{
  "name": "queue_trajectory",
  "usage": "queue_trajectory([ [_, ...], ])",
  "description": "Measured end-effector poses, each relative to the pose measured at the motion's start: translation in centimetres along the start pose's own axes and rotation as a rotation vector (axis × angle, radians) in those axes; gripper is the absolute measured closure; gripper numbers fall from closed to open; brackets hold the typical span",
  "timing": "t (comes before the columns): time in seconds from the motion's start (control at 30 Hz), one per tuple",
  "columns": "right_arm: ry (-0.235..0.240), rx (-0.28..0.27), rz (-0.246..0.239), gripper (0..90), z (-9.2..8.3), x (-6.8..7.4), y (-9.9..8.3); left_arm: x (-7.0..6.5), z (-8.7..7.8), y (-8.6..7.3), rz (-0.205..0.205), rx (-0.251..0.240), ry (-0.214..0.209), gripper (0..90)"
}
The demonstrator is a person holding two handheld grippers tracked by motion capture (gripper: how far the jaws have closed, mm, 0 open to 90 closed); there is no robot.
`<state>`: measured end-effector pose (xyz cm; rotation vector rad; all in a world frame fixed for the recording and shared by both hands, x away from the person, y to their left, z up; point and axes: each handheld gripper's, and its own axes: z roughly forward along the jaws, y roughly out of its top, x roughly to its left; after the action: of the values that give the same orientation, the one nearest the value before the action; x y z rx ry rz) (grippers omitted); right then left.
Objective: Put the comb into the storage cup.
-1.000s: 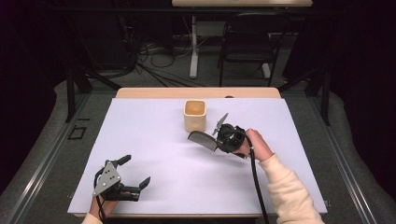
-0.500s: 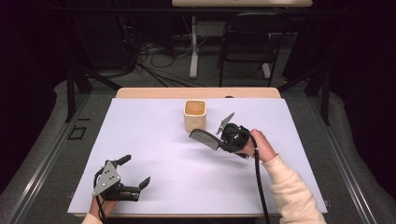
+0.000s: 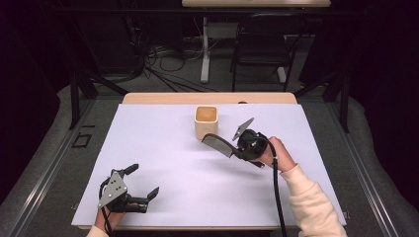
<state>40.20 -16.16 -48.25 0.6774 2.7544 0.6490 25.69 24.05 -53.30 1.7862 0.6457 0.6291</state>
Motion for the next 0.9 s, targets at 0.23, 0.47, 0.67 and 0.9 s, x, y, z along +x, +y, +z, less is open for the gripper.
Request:
queue_trajectory([
  [0.23,0.001,-0.017,0.014,72.3,-0.3,-0.3,-0.4,0.1,0.0,0.0,0.000,0.004,-0.001,0.0],
  [0.47,-0.001,-0.038,0.027,72.3,-0.5,-0.4,-0.6,0.0,0.0,0.0,-0.002,0.000,-0.001,0.0],
  [0.67,-0.007,-0.050,0.040,72.3,-0.9,-0.8,-1.0,0.0,0.0,0.0,-0.001,0.003,-0.002,0.0],
  [0.9,-0.010,-0.072,0.055,72.3,-1.2,-1.0,-1.2,0.0,0.0,0.0,-0.003,0.001,-0.002,0.0],
])
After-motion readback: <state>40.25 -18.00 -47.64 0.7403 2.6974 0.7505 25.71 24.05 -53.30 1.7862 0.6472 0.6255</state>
